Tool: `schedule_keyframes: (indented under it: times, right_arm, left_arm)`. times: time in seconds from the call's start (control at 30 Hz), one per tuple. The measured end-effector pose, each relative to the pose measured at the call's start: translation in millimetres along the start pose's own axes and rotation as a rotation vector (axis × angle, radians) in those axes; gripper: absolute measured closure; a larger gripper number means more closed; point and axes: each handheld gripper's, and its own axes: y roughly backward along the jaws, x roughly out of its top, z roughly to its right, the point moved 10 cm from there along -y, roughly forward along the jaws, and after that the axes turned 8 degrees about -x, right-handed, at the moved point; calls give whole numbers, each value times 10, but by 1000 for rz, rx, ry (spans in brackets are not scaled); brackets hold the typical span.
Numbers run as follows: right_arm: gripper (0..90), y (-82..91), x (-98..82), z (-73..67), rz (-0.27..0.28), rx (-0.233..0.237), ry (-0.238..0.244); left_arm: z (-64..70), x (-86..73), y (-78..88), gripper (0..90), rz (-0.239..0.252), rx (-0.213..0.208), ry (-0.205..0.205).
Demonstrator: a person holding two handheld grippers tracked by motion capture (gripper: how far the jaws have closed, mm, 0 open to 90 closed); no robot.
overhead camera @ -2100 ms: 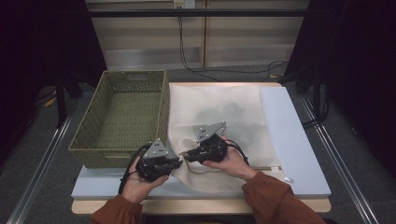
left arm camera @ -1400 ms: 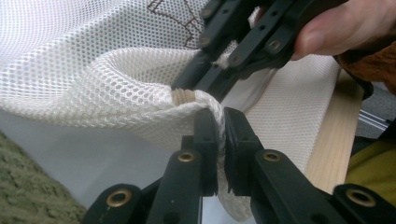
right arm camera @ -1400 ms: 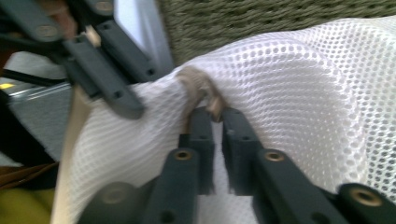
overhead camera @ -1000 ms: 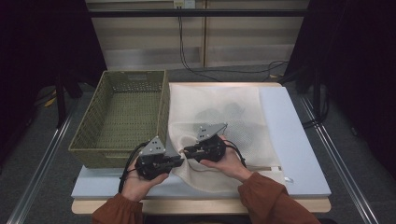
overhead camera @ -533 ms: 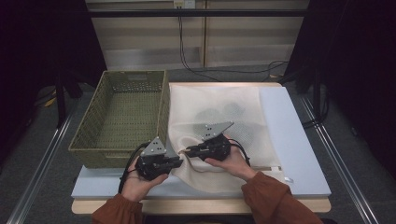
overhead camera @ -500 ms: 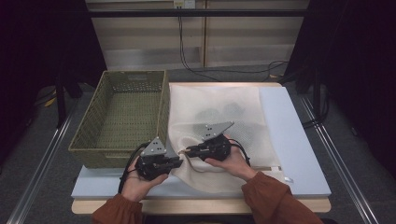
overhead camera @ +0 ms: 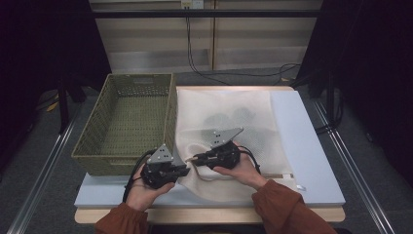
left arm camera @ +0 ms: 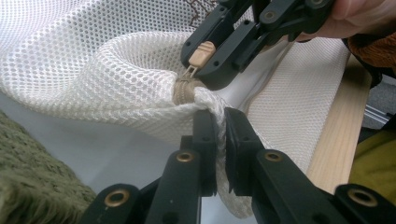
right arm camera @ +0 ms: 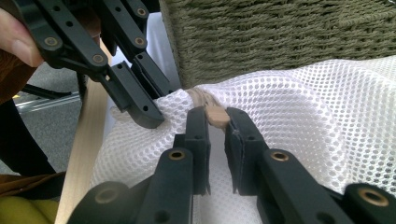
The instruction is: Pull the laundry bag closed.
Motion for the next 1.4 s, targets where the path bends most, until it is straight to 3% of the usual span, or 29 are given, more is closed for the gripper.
schedule_keyframes:
  times: [0.13, 0.43, 0.5, 0.67, 1.4]
  right_arm:
    - [798, -10, 11, -18, 8, 11, 3]
    - [809, -16, -45, -6, -23, 16, 13]
    - [804, -18, -59, 0, -36, -8, 39]
    - [799, -37, -63, 10, -39, -21, 49]
    - [784, -81, -54, -1, -46, -15, 40]
  left_arm:
    - [4, -18, -6, 838, -11, 2, -4]
    - [15, 43, 34, 834, 32, -11, 10]
    - [11, 44, 34, 834, 22, -6, 4]
    - [21, 83, 31, 832, 29, -4, -5]
    - [46, 128, 44, 831, 58, -38, -12]
